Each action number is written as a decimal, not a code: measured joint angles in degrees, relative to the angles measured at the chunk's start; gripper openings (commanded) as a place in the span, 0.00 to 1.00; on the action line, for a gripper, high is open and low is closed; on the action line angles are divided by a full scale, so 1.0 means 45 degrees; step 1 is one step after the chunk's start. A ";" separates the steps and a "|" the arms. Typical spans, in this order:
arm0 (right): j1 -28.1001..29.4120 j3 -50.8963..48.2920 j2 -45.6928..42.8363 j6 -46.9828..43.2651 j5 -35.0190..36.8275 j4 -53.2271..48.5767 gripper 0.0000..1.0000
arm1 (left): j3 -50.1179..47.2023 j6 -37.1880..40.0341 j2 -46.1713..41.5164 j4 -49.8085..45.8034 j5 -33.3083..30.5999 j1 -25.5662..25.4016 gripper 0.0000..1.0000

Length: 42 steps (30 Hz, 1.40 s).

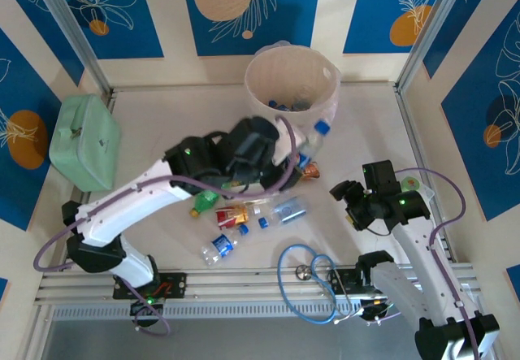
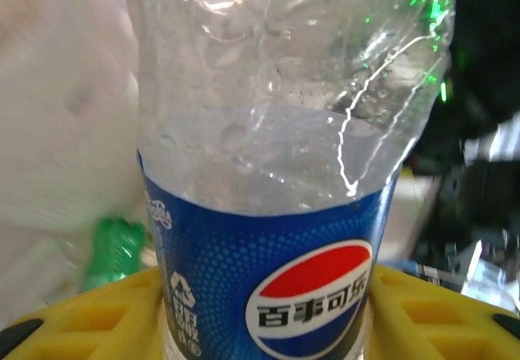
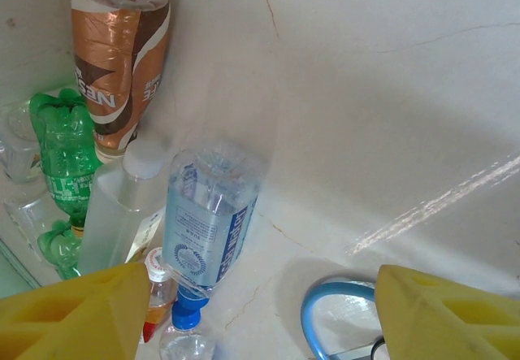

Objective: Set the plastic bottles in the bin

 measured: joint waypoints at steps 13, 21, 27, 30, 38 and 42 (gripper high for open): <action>0.0967 0.0039 -0.0306 0.0209 0.0019 -0.0005 0.74 | 0.7941 -0.0597 0.5829 0.0185 0.0947 0.4095 0.53; 0.1375 0.0039 -0.0476 0.0398 0.0063 0.0005 0.74 | 0.7941 -0.1132 0.6785 0.0471 0.1394 0.4804 0.64; 0.1734 0.0039 -0.0476 0.0447 0.0121 0.0019 0.74 | 0.7995 -0.1321 0.6785 0.0651 0.1525 0.4896 0.77; 0.1928 0.0039 -0.0447 0.0442 0.0170 0.0078 0.74 | 0.7796 -0.1423 0.6742 0.0777 0.1520 0.4911 0.82; 0.3463 0.0219 0.0495 0.0996 0.0607 0.0389 0.74 | 0.5756 -0.1617 0.5571 0.1282 0.1515 0.4911 0.83; 0.4940 0.0180 0.1253 0.1865 0.0991 0.0850 0.74 | 0.2744 -0.1739 0.3196 0.1909 0.1472 0.4911 0.83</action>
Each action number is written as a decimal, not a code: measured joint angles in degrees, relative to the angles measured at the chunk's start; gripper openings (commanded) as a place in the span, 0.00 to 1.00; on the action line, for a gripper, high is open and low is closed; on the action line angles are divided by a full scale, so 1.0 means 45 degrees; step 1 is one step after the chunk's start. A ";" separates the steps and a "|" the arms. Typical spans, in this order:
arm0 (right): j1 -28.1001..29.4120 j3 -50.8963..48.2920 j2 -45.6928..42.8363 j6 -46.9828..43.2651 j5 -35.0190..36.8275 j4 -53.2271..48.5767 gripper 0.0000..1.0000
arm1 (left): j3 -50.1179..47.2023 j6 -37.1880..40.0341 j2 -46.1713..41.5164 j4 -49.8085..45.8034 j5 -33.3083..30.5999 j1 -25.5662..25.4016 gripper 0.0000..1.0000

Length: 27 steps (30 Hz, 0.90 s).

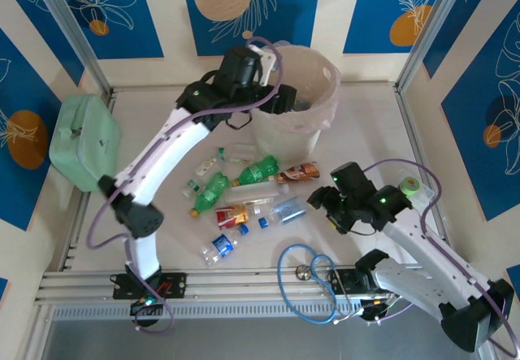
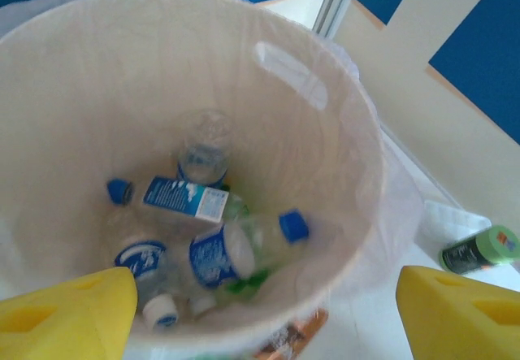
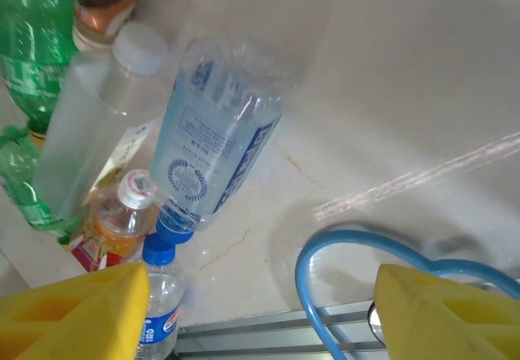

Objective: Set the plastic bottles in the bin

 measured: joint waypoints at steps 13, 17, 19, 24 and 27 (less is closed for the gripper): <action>0.1447 0.0772 0.3881 0.1311 0.0510 0.1472 0.78 | -1.0822 -0.0826 -0.8514 0.0704 -0.0578 0.0000 0.88; 0.1457 0.1282 0.5173 0.1574 0.0510 0.1734 0.78 | -1.2449 -0.1209 -0.9214 0.0267 -0.0622 0.0000 0.89; 0.1457 0.1389 0.5673 0.1632 0.0505 0.1938 0.79 | -1.2988 -0.1370 -0.9394 0.0112 -0.0607 0.0000 0.89; 0.1384 0.1457 0.6552 0.1685 0.0461 0.2351 0.78 | -1.3935 -0.1583 -0.9534 -0.0102 -0.0505 0.0000 0.88; 0.1214 0.1457 0.6955 0.1690 0.0311 0.2642 0.77 | -1.4382 -0.1715 -0.9534 -0.0180 -0.0325 0.0000 0.88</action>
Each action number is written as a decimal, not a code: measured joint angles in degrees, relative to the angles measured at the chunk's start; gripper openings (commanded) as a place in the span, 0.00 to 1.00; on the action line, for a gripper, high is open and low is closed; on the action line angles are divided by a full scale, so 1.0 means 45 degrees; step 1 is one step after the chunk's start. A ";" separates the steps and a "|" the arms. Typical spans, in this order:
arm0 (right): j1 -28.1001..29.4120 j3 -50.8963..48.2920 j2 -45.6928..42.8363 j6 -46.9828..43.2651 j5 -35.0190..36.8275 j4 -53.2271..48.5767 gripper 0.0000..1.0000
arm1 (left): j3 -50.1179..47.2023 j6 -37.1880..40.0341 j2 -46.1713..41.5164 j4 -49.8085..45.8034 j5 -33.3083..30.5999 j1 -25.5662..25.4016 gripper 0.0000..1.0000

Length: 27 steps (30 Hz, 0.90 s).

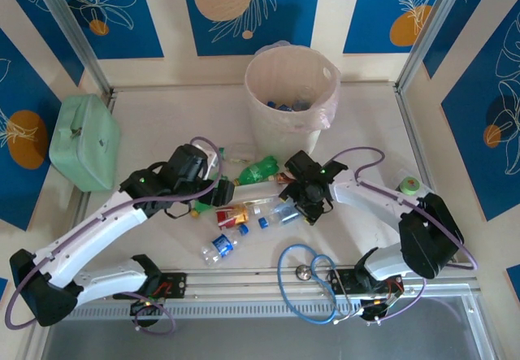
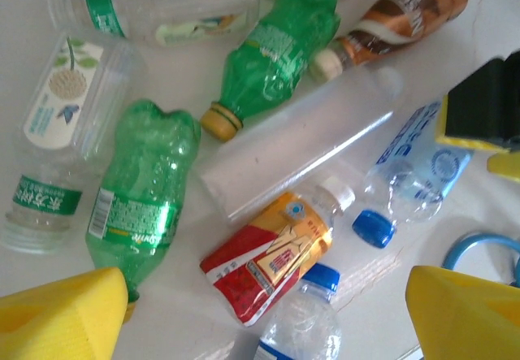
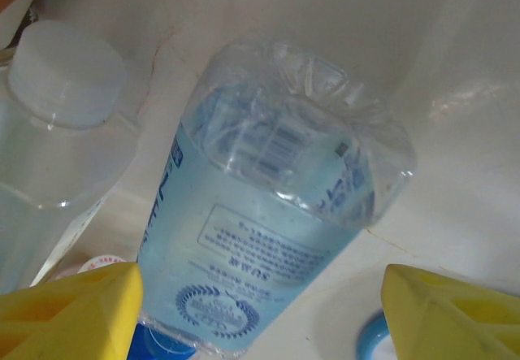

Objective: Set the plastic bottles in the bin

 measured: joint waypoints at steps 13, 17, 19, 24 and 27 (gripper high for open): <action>-0.0452 -0.0185 0.1282 0.0121 -0.0534 0.0923 0.70 | -0.0695 -0.0384 -0.0107 -0.0029 0.0287 -0.0097 0.87; -0.0549 -0.0185 0.1817 0.0117 -0.0622 0.0957 0.69 | -0.0738 -0.0471 -0.0073 -0.0019 0.0335 -0.0238 0.87; -0.0597 -0.0185 0.1904 0.0107 -0.0631 0.0957 0.66 | -0.0797 -0.0529 -0.0044 -0.0019 0.0340 -0.0287 0.87; -0.0665 -0.0185 0.1919 0.0019 -0.0719 0.0942 0.60 | -0.1049 -0.0622 0.0039 -0.0029 0.0340 -0.0389 0.87; -0.0627 -0.0185 0.1889 -0.0063 -0.0714 0.0894 0.58 | -0.1127 -0.0670 0.0063 -0.0034 0.0340 -0.0437 0.86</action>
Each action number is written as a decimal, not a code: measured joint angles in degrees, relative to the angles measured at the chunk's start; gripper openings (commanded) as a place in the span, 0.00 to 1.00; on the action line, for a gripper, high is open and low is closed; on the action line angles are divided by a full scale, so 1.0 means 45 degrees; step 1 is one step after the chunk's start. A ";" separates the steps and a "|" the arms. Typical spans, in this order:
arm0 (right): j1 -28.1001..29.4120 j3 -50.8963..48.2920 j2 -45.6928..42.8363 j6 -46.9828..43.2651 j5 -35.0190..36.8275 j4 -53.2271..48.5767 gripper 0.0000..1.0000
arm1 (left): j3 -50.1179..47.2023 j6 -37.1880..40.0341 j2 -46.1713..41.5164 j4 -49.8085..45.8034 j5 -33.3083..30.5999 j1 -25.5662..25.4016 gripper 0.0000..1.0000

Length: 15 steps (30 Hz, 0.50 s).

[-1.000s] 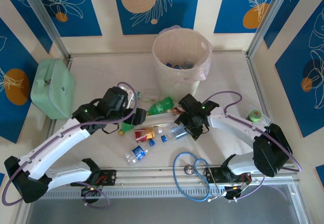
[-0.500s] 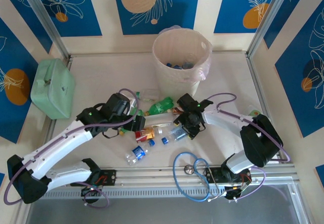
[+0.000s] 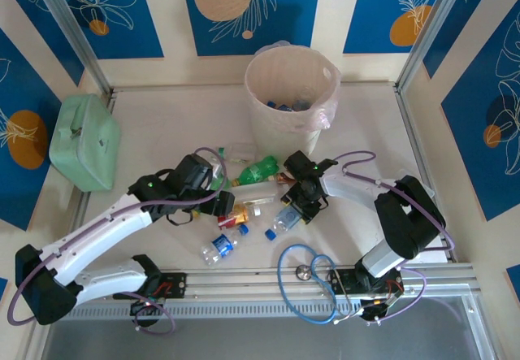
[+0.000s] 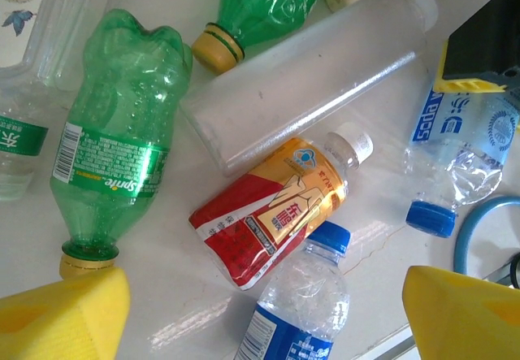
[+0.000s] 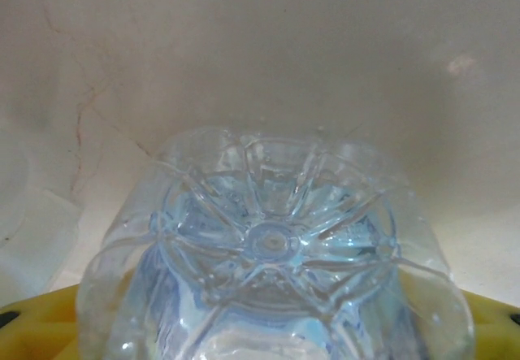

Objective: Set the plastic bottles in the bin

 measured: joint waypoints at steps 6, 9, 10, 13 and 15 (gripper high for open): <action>0.0374 0.0243 -0.0797 -0.0423 0.0248 -0.0753 0.57 | 0.0000 -0.0034 0.0165 0.0005 0.0000 0.0000 0.85; 0.0801 0.0680 -0.1749 -0.0821 0.0432 -0.1161 0.57 | 0.0000 -0.0034 0.0165 0.0005 0.0000 -0.0010 0.85; 0.0986 0.0937 -0.2142 -0.0986 0.0520 -0.1297 0.57 | 0.0000 -0.0034 0.0165 0.0005 0.0000 -0.0019 0.85; 0.1413 0.2132 -0.3109 -0.1598 0.0811 -0.1749 0.57 | 0.0000 -0.0029 0.0170 0.0005 0.0000 -0.0024 0.85; 0.1549 0.3259 -0.3536 -0.2118 0.1025 -0.2021 0.57 | 0.0000 -0.0029 0.0209 0.0010 0.0000 -0.0024 0.85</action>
